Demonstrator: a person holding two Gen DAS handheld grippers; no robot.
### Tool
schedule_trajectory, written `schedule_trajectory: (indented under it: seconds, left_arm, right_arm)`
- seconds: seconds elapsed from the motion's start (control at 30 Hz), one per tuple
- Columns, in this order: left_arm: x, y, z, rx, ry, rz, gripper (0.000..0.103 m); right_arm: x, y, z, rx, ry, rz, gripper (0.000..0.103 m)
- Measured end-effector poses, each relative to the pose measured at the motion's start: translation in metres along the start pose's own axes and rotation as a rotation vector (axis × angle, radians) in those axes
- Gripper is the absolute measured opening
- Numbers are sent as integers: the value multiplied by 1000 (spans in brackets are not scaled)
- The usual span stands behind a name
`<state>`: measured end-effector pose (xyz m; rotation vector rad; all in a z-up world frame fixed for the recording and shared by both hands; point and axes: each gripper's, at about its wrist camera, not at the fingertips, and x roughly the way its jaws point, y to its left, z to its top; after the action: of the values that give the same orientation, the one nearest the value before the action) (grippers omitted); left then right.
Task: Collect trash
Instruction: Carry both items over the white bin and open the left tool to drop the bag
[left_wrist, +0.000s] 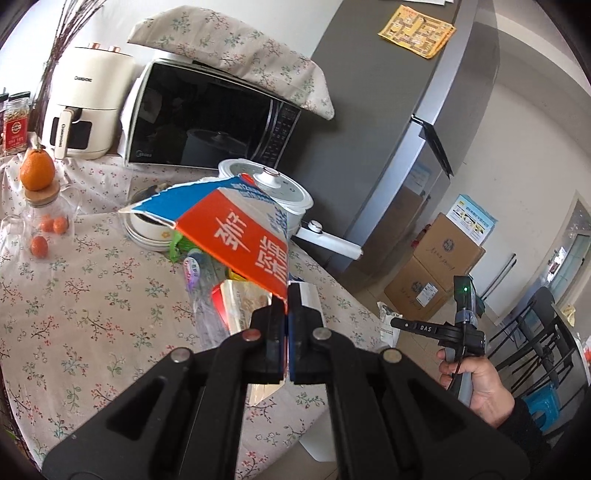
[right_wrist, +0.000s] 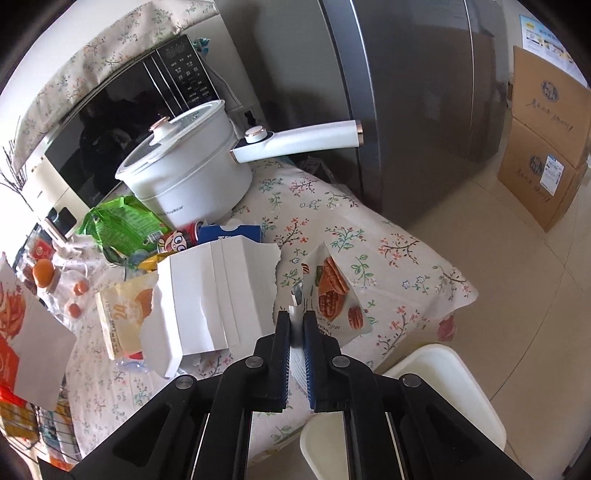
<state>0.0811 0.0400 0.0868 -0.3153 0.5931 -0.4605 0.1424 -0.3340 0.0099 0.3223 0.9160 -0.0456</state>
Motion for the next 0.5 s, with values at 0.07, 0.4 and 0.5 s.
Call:
schedule_trajectory:
  seconds: [0.07, 0.4, 0.5]
  left_arm:
    - [8, -15, -8, 16, 37, -44, 1]
    - [75, -121, -78, 181, 272, -221, 1]
    - [98, -147, -102, 215, 347, -262, 1]
  right_arm:
    - [-14, -7, -8, -9, 0, -10, 7]
    - [-55, -72, -56, 15, 18, -57, 8]
    - [-60, -93, -68, 25, 35, -73, 8]
